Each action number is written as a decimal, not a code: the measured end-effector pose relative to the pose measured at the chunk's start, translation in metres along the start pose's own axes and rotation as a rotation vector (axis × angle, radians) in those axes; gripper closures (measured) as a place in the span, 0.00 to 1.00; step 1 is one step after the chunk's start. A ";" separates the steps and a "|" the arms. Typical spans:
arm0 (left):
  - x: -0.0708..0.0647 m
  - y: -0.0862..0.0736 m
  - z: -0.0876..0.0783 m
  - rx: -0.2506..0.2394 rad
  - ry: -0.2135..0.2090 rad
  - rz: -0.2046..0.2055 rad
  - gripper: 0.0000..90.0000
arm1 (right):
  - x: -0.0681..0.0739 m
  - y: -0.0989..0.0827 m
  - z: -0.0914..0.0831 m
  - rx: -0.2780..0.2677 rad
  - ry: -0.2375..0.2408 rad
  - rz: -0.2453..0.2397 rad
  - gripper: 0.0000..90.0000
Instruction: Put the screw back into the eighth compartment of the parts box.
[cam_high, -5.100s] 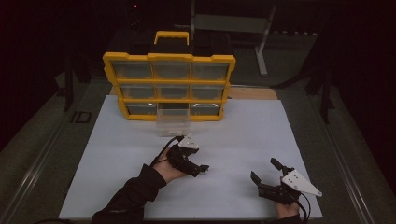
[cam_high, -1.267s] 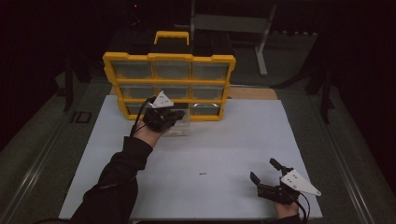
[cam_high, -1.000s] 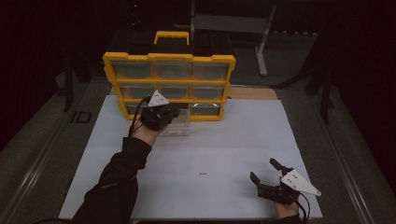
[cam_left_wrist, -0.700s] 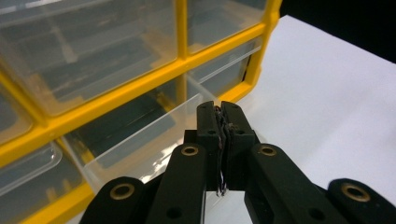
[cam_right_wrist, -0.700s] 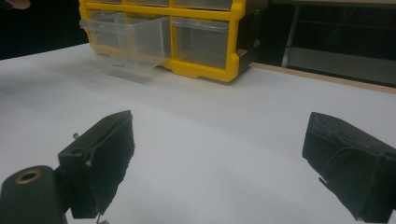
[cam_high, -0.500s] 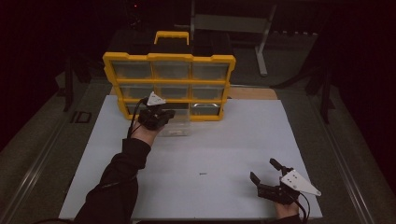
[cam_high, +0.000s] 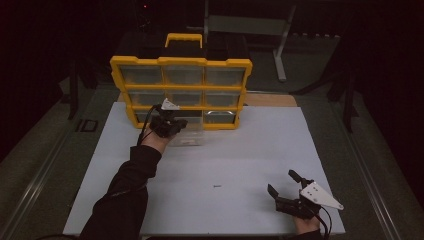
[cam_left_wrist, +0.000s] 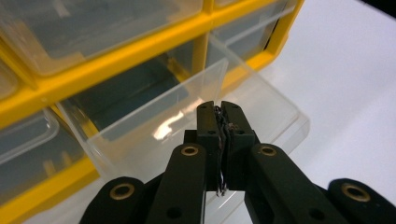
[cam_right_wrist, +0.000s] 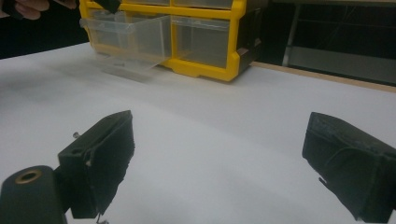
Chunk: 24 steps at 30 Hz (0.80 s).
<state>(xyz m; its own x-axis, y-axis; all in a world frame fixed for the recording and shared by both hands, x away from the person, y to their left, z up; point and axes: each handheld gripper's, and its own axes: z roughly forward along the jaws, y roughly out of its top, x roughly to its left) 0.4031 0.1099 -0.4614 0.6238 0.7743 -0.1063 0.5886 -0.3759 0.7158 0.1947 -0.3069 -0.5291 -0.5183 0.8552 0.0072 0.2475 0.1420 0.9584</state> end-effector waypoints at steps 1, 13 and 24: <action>0.000 0.000 0.002 0.011 -0.001 -0.003 0.96 | 0.000 0.000 0.000 0.000 0.000 0.000 0.10; 0.008 0.006 0.007 0.068 -0.041 -0.024 0.87 | 0.000 0.000 0.000 0.006 -0.001 0.001 0.10; 0.002 0.014 -0.007 0.003 -0.050 -0.029 0.41 | 0.000 0.000 0.000 0.004 -0.001 -0.001 0.10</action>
<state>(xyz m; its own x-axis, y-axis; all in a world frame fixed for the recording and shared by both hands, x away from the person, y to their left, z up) 0.4083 0.1097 -0.4467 0.6314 0.7585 -0.1614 0.6080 -0.3550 0.7102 0.1948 -0.3069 -0.5292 -0.5176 0.8556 0.0061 0.2503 0.1446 0.9573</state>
